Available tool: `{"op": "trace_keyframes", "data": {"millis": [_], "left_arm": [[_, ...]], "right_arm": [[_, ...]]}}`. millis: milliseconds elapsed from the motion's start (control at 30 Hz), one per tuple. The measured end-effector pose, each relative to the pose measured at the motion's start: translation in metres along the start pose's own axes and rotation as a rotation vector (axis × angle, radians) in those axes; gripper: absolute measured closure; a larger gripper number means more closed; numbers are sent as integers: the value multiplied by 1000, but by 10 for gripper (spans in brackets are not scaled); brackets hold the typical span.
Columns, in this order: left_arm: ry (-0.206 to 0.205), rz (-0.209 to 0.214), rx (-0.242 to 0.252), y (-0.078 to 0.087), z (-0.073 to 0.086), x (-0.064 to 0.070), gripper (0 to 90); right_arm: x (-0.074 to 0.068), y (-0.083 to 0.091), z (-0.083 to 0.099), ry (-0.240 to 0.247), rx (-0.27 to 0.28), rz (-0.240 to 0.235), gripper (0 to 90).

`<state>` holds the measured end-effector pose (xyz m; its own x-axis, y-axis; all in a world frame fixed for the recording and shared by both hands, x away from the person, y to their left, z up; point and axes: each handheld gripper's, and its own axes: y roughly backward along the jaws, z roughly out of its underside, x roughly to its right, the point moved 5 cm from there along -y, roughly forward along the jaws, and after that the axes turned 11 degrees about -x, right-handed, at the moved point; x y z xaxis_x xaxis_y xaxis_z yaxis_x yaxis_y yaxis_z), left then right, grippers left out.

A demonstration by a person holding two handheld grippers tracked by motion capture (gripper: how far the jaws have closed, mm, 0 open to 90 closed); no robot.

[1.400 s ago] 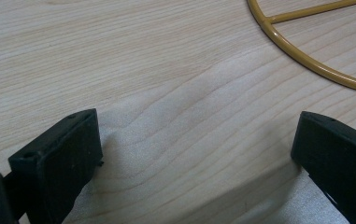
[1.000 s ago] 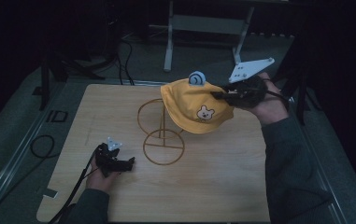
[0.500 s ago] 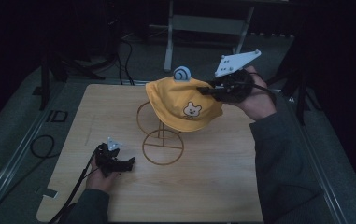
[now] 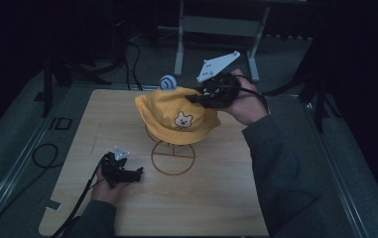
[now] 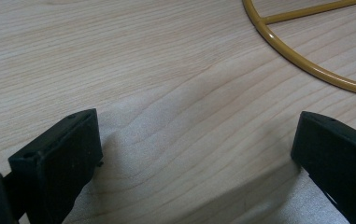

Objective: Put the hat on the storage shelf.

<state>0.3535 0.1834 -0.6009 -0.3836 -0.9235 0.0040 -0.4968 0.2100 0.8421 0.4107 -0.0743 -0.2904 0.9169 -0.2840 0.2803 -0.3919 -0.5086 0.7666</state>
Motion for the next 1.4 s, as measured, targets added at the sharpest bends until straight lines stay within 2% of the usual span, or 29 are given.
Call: {"op": "trace_keyframes", "data": {"millis": [333,600,800,867,967,1000,1133,1233,1400], "left_arm": [[1,0,1,0,0,0,20],[-3,2,1,0,0,1,20],[-3,3,1,0,0,1,19],[-2,3,0,0,0,1,19],[-2,3,1,0,0,1,20],[-2,3,1,0,0,1,20],[-2,3,2,0,0,1,20],[-2,3,2,0,0,1,20],[-2,2,5,0,0,1,20]], "right_arm": [[-8,-32,-20,13,-27,-28,747],[-18,-52,-28,24,-61,-36,722],[-24,-65,-27,36,-98,-52,671],[-26,-67,-27,42,-107,-61,618],[-27,-67,-27,36,-114,-71,480],[-27,-65,-27,27,-111,-60,413],[-24,-55,-27,-36,-86,35,205],[-21,-43,-25,-51,-67,54,187],[-15,-27,-17,-117,-47,84,155]]}}
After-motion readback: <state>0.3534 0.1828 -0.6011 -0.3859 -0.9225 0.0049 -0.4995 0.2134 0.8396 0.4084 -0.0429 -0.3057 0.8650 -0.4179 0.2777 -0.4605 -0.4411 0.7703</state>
